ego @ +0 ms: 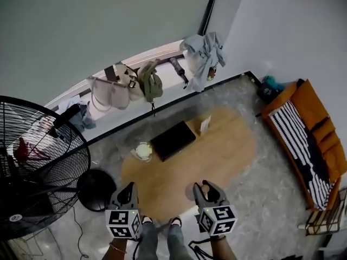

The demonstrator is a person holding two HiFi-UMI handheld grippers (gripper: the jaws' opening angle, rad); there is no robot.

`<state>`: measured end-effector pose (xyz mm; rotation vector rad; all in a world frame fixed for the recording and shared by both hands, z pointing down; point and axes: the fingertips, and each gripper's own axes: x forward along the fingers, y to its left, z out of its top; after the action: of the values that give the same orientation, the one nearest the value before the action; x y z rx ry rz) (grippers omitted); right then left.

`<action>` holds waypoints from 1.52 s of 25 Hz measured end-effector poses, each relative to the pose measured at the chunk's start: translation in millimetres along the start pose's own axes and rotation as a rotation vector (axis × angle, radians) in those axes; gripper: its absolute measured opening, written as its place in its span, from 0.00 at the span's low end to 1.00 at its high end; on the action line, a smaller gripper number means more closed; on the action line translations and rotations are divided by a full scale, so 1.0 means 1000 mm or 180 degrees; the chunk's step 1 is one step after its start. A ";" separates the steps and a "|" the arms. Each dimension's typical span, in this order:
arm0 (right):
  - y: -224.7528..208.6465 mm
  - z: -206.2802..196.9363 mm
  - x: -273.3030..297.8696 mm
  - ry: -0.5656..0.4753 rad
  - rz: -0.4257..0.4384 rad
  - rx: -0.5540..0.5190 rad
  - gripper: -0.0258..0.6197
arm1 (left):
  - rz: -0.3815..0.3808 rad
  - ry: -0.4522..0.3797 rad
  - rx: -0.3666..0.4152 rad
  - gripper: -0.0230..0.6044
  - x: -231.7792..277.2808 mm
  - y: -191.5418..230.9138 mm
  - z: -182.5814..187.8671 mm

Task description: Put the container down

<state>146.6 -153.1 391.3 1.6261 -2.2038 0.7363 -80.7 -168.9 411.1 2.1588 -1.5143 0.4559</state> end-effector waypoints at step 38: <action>-0.004 -0.234 0.093 0.0664 0.0099 0.0125 0.24 | 0.0102 0.0541 -0.0290 0.03 0.076 0.043 -0.239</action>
<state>108.4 -95.0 633.2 1.4628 -2.0825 0.9190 -96.7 -111.1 658.2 1.9759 -1.4491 0.5556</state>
